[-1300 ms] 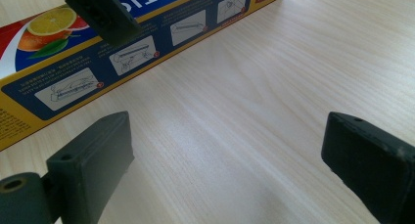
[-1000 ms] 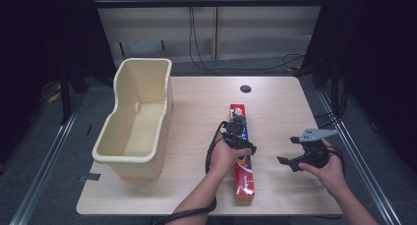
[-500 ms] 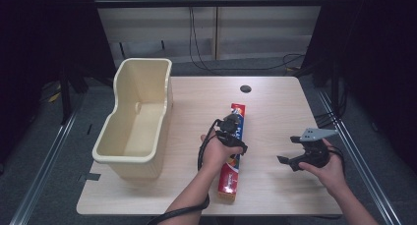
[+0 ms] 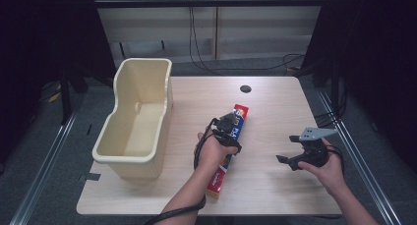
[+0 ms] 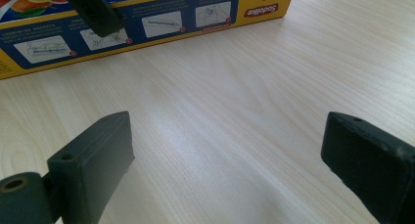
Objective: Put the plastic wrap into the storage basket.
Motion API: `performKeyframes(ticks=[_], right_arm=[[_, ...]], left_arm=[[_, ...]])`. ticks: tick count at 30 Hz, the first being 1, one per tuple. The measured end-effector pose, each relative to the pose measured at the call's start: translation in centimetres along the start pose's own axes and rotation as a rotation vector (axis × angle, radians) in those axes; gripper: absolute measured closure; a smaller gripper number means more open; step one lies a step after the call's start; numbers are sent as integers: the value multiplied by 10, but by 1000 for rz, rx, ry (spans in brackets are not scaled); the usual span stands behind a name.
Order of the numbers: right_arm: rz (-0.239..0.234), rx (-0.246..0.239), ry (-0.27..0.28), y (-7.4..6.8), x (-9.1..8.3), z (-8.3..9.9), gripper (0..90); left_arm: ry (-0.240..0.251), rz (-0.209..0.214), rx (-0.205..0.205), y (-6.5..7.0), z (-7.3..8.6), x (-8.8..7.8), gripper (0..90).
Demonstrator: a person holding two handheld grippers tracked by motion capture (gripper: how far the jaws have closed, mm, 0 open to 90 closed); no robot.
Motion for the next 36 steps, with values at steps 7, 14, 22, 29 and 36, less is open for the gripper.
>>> performKeyframes(ticks=[7, 14, 22, 29, 36], right_arm=[[4, 2, 2, 0, -1, 0, 51], [-1, 2, 3, 0, -1, 1, 50], [-10, 5, 2, 0, 0, 1, 42], [-15, 1, 10, 0, 1, 0, 39], [-16, 7, 5, 0, 1, 0, 37]], left_arm=[[-44, -24, -20, 1, -8, 5, 351], [-107, -46, 44, -7, -9, -2, 406], [-147, -8, 14, -21, -11, -21, 409], [-158, 9, -3, -35, -14, -41, 409], [-179, 10, -5, -46, -15, -54, 409]])
Point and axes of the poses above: each handheld gripper's, and its own axes: x roughly forward along the jaws, z roughly out of its underside, y roughly to its right, the point moved 2 cm from there along x, roughly forward along the jaws, and after that the axes turned 14 degrees about -z, right-handed, at the moved point
